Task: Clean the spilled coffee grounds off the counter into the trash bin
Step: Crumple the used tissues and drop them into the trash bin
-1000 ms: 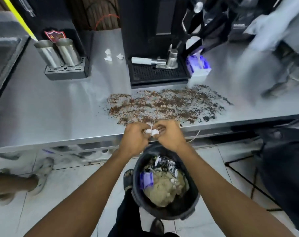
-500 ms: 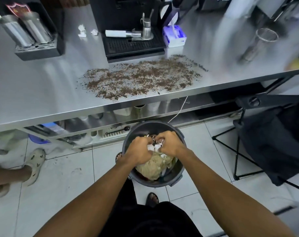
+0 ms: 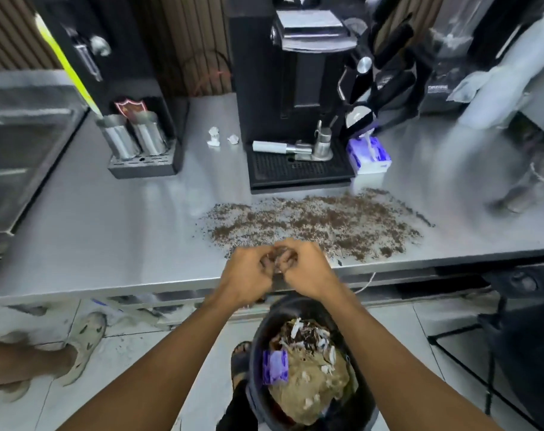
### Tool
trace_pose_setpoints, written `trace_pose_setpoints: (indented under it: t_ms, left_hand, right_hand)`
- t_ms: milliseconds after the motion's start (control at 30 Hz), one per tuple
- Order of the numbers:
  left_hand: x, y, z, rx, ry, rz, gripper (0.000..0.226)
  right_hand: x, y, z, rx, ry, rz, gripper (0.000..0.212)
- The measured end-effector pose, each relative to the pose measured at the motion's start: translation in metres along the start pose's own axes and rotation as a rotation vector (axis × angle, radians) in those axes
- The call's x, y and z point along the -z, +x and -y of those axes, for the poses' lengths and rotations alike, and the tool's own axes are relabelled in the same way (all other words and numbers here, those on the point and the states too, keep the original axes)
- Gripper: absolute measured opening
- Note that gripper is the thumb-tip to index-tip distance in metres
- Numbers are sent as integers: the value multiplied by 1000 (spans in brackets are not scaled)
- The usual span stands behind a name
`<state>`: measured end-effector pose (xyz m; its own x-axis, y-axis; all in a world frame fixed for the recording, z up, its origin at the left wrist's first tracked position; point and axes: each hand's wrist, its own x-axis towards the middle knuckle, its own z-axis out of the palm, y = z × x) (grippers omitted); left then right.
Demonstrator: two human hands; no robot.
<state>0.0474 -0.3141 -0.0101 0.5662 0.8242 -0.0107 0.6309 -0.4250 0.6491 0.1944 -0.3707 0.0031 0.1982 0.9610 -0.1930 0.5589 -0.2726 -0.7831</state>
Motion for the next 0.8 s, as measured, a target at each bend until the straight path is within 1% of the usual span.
trace_pose_setpoints:
  t_ms: [100,167,267,367,433,533,633,700,767,800]
  left_hand:
    - [46,57,29,11,23,-75,27]
    - [73,98,55,17,63,-128,27]
    - [106,157,94,36,108,-180,10]
    - [128,214,135,27,99,-208,9]
    - [139,251,157,49,86,-194,22]
    - [149,299,172,89,100,-138,49]
    - [150,340,186,81,123,-65,75]
    - [147,364,196,69,190,-1,86]
    - [143,382,204,76,258,64,94]
    - [142,389,206,81,277,83,94]
  right_hand:
    - [1,66,42,68,-34,-12,51]
    - [-1,115,67,98,-86,-48,45]
    - [-10,190,94,158,-194,-74,35]
    - [-19,255,113,184,-237,-118,32]
    - [-28,297,116,169,-259,-137,36]
    - [-43,352,116,120,-317,-137,41]
    - [-52,392,112,34,-373,-90,62]
    - [-54,410,111,10,-436,-88,70]
    - [-57,424,109,-17,-469,-83,68]
    - [-59,429,107,-42,-472,-72,65]
